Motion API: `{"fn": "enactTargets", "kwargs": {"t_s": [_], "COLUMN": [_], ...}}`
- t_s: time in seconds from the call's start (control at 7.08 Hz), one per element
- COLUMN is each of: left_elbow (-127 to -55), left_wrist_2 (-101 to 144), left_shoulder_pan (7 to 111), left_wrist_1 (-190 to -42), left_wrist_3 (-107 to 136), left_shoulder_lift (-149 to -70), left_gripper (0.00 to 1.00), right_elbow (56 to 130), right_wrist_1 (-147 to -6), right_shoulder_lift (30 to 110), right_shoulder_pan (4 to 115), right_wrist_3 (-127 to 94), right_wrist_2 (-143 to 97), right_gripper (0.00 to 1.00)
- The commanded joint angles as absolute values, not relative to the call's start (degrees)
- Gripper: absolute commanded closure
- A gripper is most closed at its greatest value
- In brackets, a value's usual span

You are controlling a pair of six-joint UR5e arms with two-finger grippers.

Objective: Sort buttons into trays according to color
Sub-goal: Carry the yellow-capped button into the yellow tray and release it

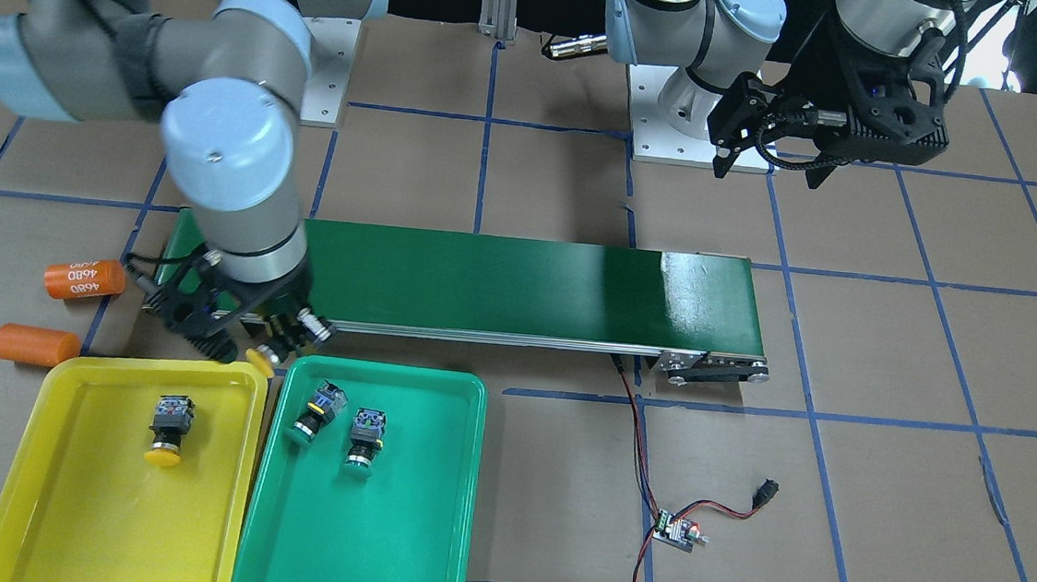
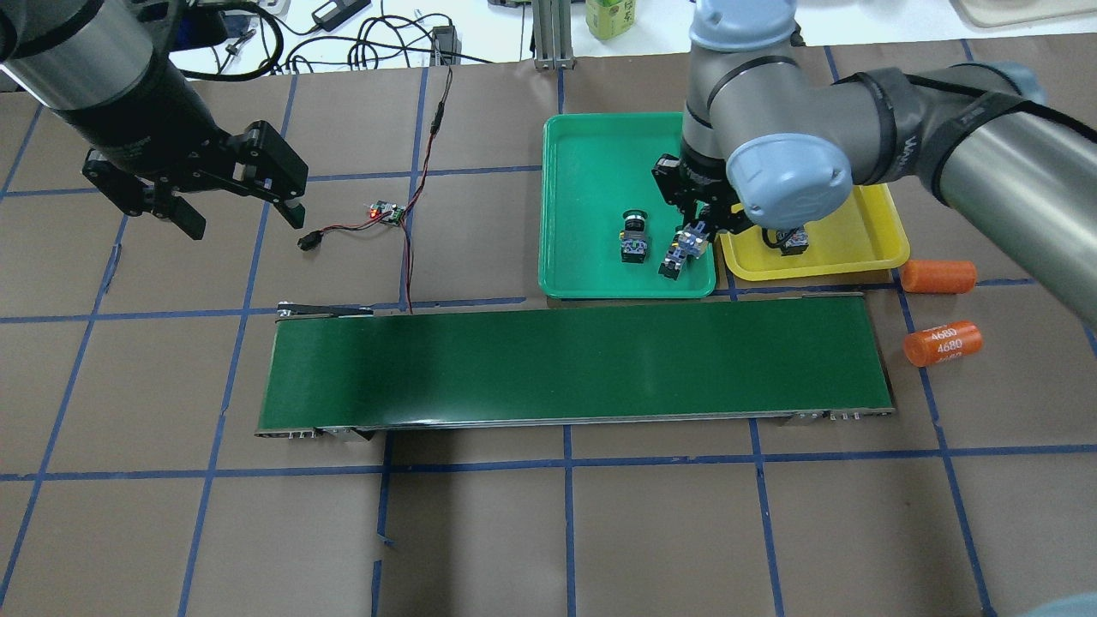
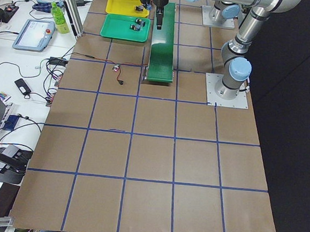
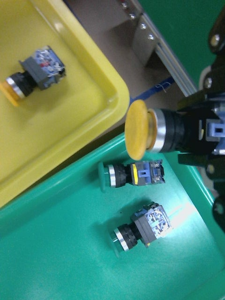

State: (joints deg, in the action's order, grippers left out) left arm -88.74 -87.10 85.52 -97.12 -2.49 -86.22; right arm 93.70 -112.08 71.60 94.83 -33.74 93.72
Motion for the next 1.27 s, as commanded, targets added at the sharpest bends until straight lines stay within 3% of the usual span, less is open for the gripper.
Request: {"fn": "enactTargets", "kwargs": {"t_s": [0.0,0.42,0.56,0.71,0.85,0.99,1.13], "left_elbow": [-88.07,-87.98,-87.98,-87.98,-88.07,-88.15,-88.07], "left_wrist_2": [-87.45,-87.63,-87.63,-87.63,-87.54,-87.54,-87.45], "left_shoulder_pan": [85.34,85.34,85.34,85.34,85.34,85.34,85.34], "left_wrist_1": [-97.12,-97.21,-97.12,-97.12,-97.12,-97.12,-97.12], "left_wrist_3": [-2.98,-2.72,-2.72,-2.72,-2.72,-2.72,-2.72], "left_shoulder_lift": [-86.31,-86.48,-86.48,-86.48,-86.48,-86.4,-86.4], "left_gripper": [0.0,0.0,0.0,0.0,0.0,0.0,0.0], "right_elbow": [92.9,93.6,93.69,93.78,93.78,93.87,93.87], "right_wrist_1": [-114.93,-120.38,-120.41,-120.32,-120.41,-120.5,-120.41], "right_shoulder_lift": [66.38,63.38,62.85,62.75,62.75,62.58,62.49], "right_shoulder_pan": [90.71,89.75,88.61,88.16,88.07,88.07,87.98], "right_wrist_3": [-9.42,8.08,9.74,10.36,10.46,10.28,10.37], "right_wrist_2": [93.78,94.74,94.57,94.74,94.75,94.66,94.75], "right_gripper": [1.0,1.0,0.96,0.83,0.79,0.43,0.21]}}
